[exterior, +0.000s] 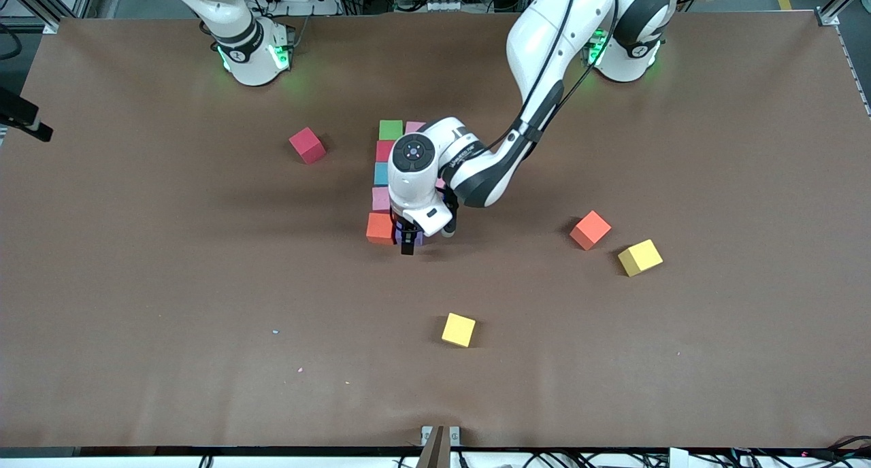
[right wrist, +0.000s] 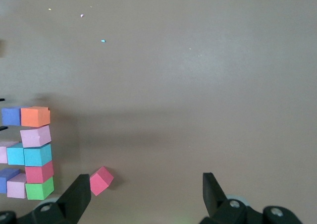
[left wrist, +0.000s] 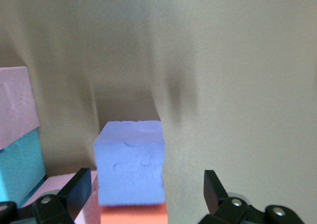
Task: Arrange 11 blocks into digit 3
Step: 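Lower the purple block onto the cluster with the left gripper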
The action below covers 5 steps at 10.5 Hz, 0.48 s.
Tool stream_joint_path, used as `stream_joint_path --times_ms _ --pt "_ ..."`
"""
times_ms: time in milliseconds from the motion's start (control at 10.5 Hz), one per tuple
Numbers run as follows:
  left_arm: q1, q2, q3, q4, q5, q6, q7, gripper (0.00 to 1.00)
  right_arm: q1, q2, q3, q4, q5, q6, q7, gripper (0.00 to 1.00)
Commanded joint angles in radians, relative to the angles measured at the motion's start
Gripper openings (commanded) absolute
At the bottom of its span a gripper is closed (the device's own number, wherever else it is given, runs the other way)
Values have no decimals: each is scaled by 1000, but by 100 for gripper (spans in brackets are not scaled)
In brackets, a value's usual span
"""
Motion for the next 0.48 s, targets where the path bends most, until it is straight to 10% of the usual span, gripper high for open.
stream_joint_path --times_ms 0,381 --pt "-4 -75 11 -17 -4 -90 87 100 38 -7 14 2 -21 -5 12 100" --pt "40 -95 49 -15 -7 -167 284 100 45 -12 16 -14 -78 -13 15 100"
